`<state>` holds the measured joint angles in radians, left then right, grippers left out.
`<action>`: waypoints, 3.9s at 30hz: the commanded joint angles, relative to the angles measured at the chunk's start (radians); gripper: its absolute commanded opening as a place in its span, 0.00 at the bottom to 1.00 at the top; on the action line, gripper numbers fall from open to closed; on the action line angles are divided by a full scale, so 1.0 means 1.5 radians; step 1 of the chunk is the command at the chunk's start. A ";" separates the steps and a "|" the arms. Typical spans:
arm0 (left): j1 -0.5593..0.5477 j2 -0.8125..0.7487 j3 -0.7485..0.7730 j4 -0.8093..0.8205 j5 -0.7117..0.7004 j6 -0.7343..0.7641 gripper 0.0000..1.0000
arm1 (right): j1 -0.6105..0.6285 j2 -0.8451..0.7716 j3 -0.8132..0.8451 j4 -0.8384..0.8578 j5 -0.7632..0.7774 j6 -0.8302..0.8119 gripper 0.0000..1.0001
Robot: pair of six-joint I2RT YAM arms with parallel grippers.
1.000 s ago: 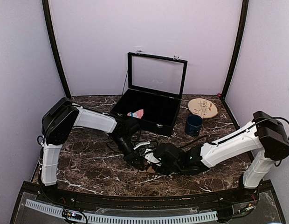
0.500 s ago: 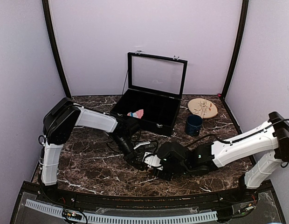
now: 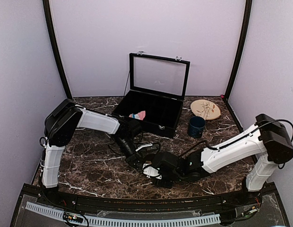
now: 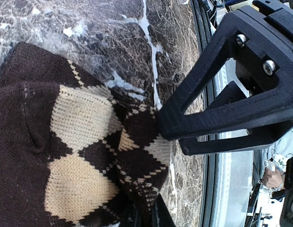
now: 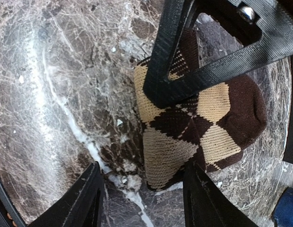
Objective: Roll the socks
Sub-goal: Roll the sock at the center of the board.
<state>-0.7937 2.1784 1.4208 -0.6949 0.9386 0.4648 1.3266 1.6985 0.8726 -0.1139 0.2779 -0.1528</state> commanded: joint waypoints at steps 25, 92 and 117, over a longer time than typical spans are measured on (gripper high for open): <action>0.001 0.019 0.002 -0.034 -0.018 0.013 0.03 | -0.052 0.042 0.045 -0.010 -0.091 -0.053 0.32; -0.063 -0.348 -0.351 0.456 -0.361 -0.099 0.46 | -0.314 0.114 0.032 -0.014 -0.702 0.258 0.00; -0.171 -0.323 -0.335 0.464 -0.416 0.048 0.51 | -0.334 0.138 0.036 -0.038 -0.749 0.264 0.00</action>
<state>-1.0389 1.6711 0.8867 0.0494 0.3126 0.4950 0.8326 1.8885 0.9249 -0.1318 -0.8490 0.2466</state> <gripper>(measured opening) 0.517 0.035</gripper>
